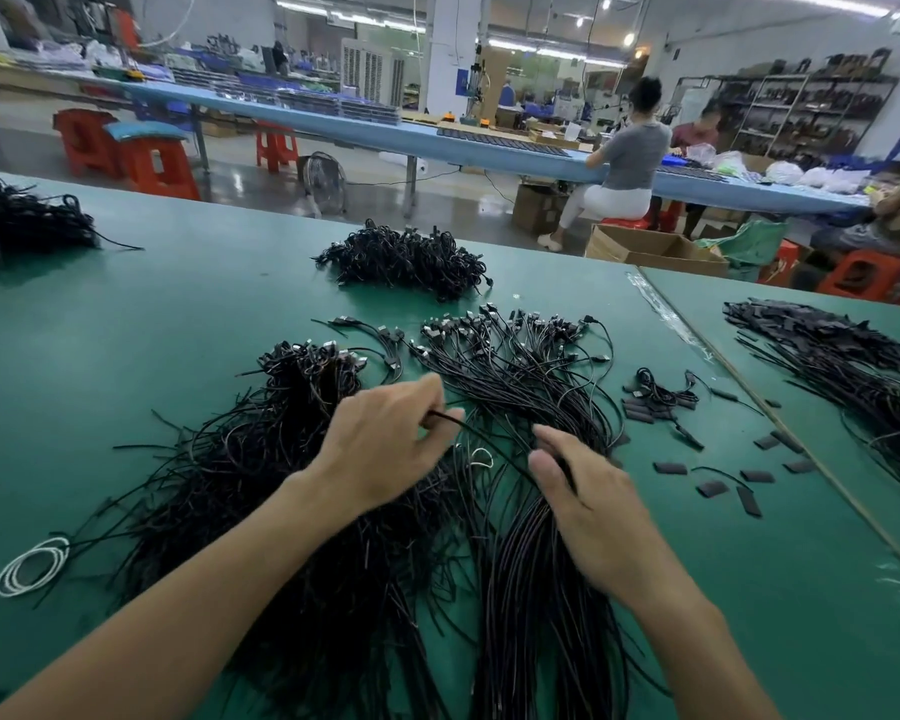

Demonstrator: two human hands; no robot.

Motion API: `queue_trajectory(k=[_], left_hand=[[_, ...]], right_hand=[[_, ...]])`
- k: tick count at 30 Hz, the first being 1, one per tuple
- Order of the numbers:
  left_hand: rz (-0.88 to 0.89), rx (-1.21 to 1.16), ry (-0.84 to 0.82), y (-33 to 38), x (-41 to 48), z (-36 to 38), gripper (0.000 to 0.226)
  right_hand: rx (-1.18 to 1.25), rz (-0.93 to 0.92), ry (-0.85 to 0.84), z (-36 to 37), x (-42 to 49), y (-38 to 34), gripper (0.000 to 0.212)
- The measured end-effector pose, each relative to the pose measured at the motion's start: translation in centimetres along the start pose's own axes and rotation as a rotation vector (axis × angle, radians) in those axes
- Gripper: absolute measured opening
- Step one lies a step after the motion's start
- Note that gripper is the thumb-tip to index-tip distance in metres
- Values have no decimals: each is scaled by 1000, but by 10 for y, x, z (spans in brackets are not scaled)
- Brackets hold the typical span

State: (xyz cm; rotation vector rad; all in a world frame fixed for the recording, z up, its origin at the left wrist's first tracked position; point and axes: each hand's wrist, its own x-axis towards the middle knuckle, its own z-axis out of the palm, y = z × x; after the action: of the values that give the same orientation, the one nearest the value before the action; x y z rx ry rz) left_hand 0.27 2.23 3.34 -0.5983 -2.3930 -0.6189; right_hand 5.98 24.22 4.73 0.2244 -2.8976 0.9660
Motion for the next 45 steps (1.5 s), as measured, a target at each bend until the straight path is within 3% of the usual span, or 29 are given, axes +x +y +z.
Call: queue_trajectory(k=[2, 6, 10, 13, 17, 20, 22, 26, 28, 30, 32, 35, 40, 43, 45], left_hand=[[33, 24, -81, 17, -2, 2, 27], [33, 3, -144, 31, -8, 5, 28], [-86, -177, -214, 24, -15, 6, 34], [-216, -402, -353, 21, -16, 4, 47], [-309, -864, -686, 34, -15, -6, 54], [-328, -1252, -837, 47, -13, -17, 51], [-386, -1502, -734, 54, -8, -23, 46], [-626, -1813, -200, 54, 3, -16, 39], [-657, -1724, 4, 46, 2, -4, 37], [-571, -1348, 85, 38, -4, 8, 35], [-454, -1050, 32, 34, -12, 14, 32], [-300, -899, -213, 39, -23, 15, 39], [-470, -1161, -469, 55, -28, -3, 60], [-569, -1421, -677, 56, -25, -19, 59], [-596, -1645, -704, 54, -20, -28, 56]], right_hand=[[182, -46, -38, 6, -3, -12, 61], [147, -152, -1, 9, -5, -20, 36], [202, -93, 97, 0, -3, -4, 23], [209, -54, 240, -9, 0, 8, 17], [311, -98, 366, -11, 8, 2, 14], [337, -97, 277, -6, 13, -3, 18], [320, -109, 67, 1, 12, -7, 28], [208, -147, -244, 13, 2, -20, 38], [180, -181, -307, 14, -2, -23, 38], [156, -213, -314, 11, -6, -26, 39], [158, -237, -259, 6, -6, -28, 32], [134, -262, -81, -3, -1, -26, 19], [329, -267, 153, -10, 8, -19, 16], [496, -240, 173, -3, 9, -18, 29], [576, -184, 113, 5, 6, -20, 34]])
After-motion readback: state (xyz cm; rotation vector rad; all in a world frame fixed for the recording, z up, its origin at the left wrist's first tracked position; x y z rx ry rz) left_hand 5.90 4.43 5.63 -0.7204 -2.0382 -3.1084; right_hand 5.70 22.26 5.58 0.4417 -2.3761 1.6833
